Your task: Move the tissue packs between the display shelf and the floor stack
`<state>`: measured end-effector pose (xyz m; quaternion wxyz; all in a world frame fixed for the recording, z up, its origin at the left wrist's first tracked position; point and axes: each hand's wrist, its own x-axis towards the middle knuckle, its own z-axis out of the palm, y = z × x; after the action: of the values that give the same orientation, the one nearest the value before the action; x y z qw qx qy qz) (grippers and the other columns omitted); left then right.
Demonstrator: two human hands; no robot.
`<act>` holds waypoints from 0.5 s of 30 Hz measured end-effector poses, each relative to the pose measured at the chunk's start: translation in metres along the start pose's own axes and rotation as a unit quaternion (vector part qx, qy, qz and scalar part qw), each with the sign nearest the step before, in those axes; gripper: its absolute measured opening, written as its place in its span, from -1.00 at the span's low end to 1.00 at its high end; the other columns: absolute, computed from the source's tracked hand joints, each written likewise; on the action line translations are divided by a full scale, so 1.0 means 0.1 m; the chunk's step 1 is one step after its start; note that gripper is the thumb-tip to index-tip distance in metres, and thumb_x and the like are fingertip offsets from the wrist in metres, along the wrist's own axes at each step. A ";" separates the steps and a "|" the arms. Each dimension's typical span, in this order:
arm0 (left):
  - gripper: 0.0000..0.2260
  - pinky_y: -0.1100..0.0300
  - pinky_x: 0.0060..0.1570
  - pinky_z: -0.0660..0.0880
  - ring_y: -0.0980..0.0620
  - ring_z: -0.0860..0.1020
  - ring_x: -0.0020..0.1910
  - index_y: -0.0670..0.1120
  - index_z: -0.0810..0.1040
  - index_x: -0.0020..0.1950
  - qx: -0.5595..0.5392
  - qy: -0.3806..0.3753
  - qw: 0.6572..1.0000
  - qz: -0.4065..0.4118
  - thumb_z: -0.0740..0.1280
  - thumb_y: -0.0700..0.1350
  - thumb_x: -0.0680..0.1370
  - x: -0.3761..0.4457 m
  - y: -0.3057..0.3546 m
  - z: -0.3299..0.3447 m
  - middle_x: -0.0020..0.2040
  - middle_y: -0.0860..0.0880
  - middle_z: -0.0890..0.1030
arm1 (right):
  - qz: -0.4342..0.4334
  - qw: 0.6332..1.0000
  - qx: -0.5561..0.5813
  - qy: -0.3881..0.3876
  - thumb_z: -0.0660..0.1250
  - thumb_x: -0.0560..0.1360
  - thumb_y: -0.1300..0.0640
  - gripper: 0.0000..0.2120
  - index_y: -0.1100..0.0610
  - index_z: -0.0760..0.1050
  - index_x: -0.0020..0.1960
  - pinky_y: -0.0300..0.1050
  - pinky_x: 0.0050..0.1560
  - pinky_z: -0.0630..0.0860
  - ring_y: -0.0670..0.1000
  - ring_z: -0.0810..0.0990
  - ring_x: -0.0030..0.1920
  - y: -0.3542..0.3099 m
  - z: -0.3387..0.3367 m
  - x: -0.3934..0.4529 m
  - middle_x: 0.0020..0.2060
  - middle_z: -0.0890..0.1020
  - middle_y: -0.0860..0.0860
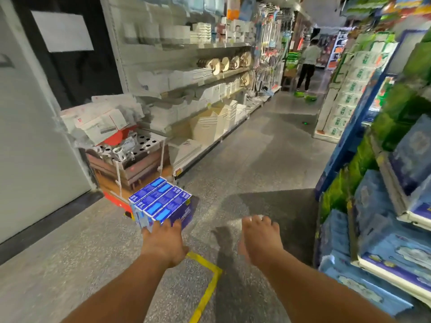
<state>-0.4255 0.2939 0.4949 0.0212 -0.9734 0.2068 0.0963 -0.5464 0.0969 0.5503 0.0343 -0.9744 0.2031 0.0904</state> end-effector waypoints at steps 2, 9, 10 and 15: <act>-0.28 -0.31 0.43 0.14 -0.17 0.23 0.50 0.05 0.15 0.56 0.006 -0.007 0.999 -0.033 0.25 0.35 0.52 0.29 0.05 0.01 0.49 -0.06 0.31 | -0.032 0.999 -0.007 -0.002 0.16 0.57 0.10 -0.60 0.10 0.35 0.40 0.19 0.38 0.27 0.20 0.38 0.36 0.04 -0.02 0.44 0.34 0.46 0.13; -0.30 -0.32 0.44 0.13 -0.18 0.21 0.51 0.04 0.15 0.57 -0.006 -0.052 0.992 -0.118 0.23 0.33 0.53 1.47 0.41 0.11 0.52 -0.06 0.28 | -0.107 0.994 -0.027 -0.019 0.19 0.58 0.05 -0.52 0.08 0.27 0.49 0.20 0.40 0.23 0.20 0.33 0.39 0.51 0.01 1.82 0.38 0.40 0.12; -0.30 -0.32 0.42 0.15 -0.17 0.22 0.50 0.04 0.16 0.56 -0.013 -0.052 0.991 -0.124 0.23 0.33 0.52 1.64 0.52 0.08 0.51 -0.06 0.29 | -0.109 0.993 -0.030 -0.024 0.19 0.58 0.05 -0.51 0.08 0.26 0.49 0.21 0.41 0.22 0.20 0.32 0.40 0.64 -0.04 2.03 0.39 0.40 0.12; -0.24 -0.32 0.43 0.14 -0.18 0.19 0.52 0.02 0.08 0.60 -0.020 -0.050 0.985 -0.162 0.23 0.34 0.53 2.37 0.80 -0.13 0.55 -0.08 0.25 | -0.139 0.989 -0.038 -0.014 0.23 0.54 0.03 -0.52 0.06 0.30 0.44 0.21 0.38 0.27 0.20 0.34 0.38 0.94 -0.28 3.05 0.35 0.42 0.10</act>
<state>-0.2438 0.1251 0.4610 0.0277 -0.9881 0.0434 0.1447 -0.3049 -0.1110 0.5166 0.0120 -0.9924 0.0617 0.1057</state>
